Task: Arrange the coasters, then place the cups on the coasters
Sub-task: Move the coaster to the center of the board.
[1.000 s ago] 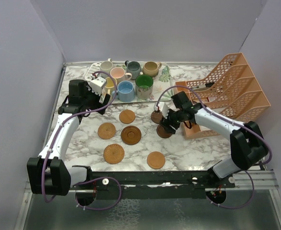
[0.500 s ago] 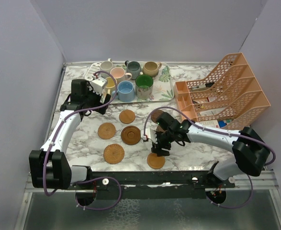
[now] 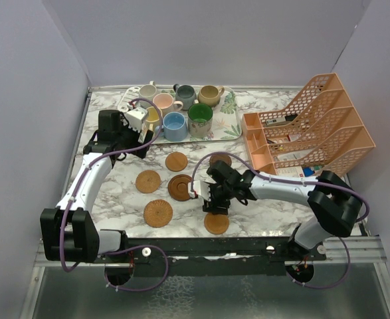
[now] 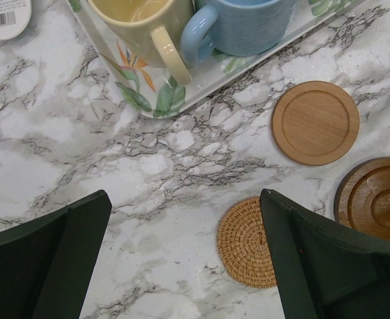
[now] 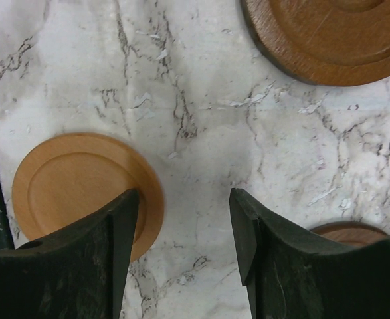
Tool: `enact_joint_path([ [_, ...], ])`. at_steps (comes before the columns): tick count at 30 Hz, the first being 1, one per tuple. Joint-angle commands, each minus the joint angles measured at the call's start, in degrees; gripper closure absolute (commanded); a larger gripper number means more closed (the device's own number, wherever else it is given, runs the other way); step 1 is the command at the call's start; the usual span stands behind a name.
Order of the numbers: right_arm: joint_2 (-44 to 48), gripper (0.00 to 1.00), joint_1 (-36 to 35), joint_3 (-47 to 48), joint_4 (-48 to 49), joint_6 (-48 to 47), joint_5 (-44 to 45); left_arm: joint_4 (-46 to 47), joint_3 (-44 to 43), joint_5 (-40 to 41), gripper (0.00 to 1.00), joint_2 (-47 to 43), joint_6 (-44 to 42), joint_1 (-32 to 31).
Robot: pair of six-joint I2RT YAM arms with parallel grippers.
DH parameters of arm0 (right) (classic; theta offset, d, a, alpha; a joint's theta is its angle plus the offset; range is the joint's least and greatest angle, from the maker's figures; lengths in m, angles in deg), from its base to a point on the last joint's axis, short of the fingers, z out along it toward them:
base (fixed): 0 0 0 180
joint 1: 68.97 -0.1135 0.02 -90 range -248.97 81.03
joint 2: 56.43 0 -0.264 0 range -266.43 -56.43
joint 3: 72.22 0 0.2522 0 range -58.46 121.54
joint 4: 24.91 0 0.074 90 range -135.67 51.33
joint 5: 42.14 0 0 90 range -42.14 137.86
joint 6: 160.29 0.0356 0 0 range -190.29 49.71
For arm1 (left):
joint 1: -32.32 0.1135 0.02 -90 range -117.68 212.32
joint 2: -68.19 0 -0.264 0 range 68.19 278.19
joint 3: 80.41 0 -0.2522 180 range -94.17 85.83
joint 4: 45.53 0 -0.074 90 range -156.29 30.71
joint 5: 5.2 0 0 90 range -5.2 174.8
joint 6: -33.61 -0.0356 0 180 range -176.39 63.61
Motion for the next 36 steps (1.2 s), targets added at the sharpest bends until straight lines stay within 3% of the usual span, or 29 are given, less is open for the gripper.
enact_joint_path([
  [1, -2.7, 0.45, -0.3, 0.9, 2.7, -0.8, 7.0, 1.5, -0.3, 1.0, 0.01, -1.4, -0.3, 0.5],
  [11, -7.2, 0.51, 3.4, 5.3, 3.9, -1.1, 13.0, 2.3, 0.4, 2.4, 0.01, -3.1, -0.2, 0.9],
  [36, -16.0, 0.51, 12.1, 18.5, 5.1, -3.3, 14.7, 2.6, 1.7, 0.7, 0.01, -5.4, -0.7, 1.2],
])
